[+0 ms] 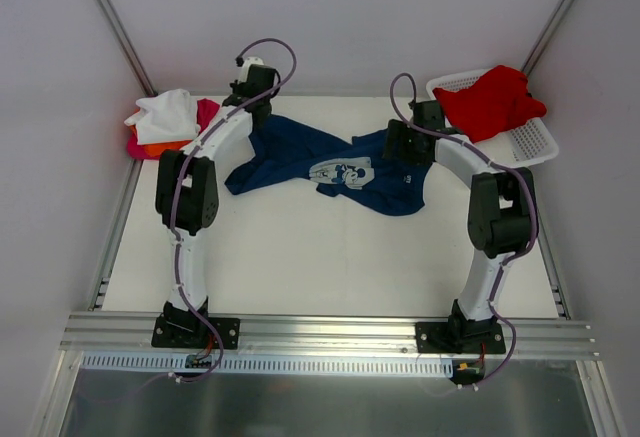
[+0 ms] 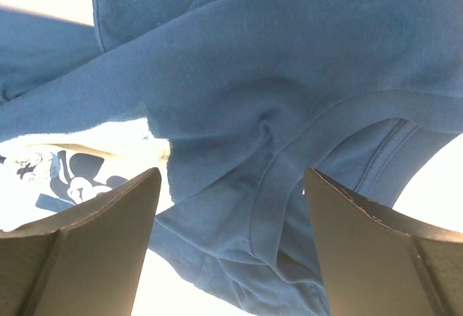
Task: Fold and stack the t-shirts
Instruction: Flatten out the tshirt
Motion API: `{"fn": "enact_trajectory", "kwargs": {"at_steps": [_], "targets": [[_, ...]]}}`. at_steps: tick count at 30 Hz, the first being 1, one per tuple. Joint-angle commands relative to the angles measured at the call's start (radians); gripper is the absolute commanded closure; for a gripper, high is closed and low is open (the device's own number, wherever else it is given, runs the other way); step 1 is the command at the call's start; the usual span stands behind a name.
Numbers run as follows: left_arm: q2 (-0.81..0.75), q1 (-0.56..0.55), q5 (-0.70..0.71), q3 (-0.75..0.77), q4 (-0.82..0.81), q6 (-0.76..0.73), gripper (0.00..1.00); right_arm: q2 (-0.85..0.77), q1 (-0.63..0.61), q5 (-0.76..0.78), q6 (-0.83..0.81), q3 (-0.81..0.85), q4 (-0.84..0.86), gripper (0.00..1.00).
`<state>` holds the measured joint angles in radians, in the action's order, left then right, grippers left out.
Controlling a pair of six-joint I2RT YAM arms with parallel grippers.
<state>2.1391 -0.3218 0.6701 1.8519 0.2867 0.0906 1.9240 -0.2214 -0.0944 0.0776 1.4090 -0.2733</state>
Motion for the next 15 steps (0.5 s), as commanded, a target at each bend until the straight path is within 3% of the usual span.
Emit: {"fn": "enact_trajectory", "kwargs": {"at_steps": [1,15], "targets": [[-0.009,0.053,0.052,0.006,-0.004,-0.034,1.00,-0.072,-0.006,-0.018,0.013,-0.005,0.017,0.16],[0.182,0.155,0.040,0.177,-0.004,-0.081,1.00,-0.103,-0.032,-0.016,0.010,-0.027,0.011,0.16]]}}
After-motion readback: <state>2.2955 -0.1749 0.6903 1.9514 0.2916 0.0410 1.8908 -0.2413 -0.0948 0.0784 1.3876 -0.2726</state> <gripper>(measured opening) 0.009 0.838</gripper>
